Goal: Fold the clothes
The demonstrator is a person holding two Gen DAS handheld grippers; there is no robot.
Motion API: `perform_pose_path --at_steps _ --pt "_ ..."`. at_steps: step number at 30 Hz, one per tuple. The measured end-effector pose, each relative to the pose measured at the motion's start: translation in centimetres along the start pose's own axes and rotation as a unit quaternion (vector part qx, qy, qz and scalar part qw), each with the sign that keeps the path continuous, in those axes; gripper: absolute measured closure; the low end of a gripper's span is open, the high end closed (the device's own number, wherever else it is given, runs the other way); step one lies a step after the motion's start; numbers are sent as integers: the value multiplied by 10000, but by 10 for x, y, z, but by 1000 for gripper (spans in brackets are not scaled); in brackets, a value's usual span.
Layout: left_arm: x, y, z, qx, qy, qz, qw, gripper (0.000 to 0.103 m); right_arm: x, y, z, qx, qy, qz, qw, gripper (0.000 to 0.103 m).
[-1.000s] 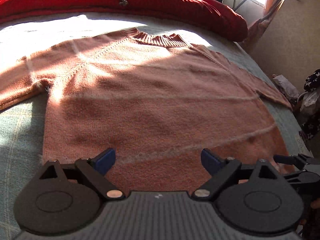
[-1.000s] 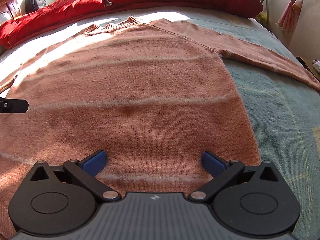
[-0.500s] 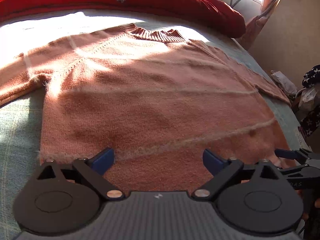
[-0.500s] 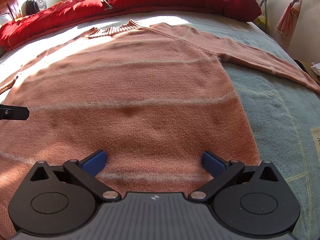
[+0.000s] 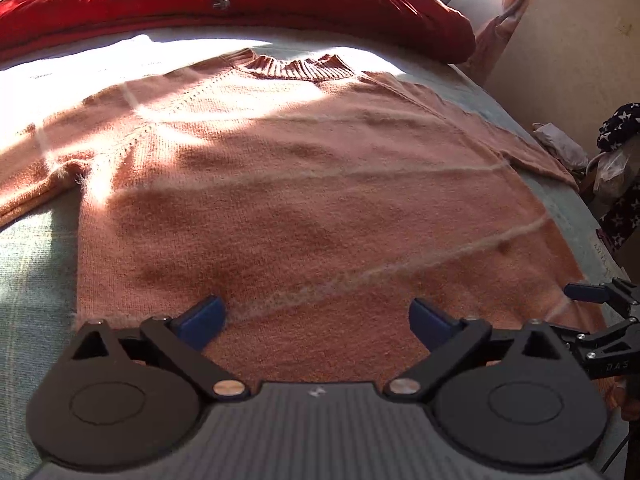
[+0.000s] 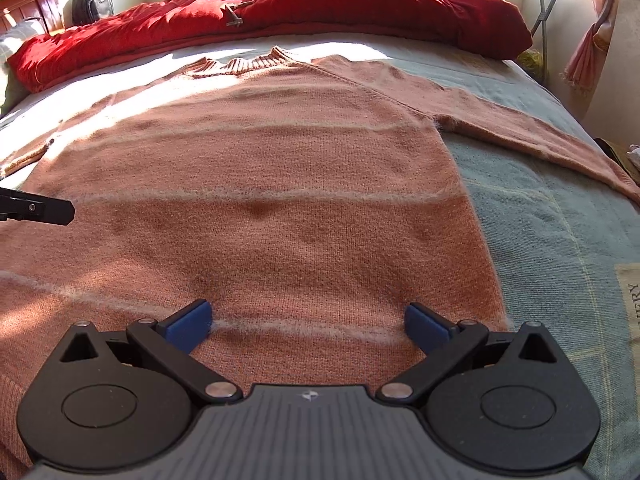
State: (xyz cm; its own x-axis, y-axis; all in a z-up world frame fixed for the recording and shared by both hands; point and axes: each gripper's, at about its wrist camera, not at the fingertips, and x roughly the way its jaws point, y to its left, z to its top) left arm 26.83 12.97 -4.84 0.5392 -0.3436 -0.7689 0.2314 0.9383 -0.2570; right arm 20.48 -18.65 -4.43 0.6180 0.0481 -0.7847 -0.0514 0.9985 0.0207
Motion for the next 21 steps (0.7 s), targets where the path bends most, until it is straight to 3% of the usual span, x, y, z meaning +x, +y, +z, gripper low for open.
perform_pose_path --at_steps 8,14,21 --pt "4 0 2 -43 -30 2 10000 1 -12 -16 0 259 94 -147 9995 0" --pt "4 -1 0 -33 -79 21 10000 1 1 -7 17 -144 103 -119 9998 0" --pt "-3 -13 -5 366 -154 106 9992 1 -6 -25 -10 214 138 -58 9997 0"
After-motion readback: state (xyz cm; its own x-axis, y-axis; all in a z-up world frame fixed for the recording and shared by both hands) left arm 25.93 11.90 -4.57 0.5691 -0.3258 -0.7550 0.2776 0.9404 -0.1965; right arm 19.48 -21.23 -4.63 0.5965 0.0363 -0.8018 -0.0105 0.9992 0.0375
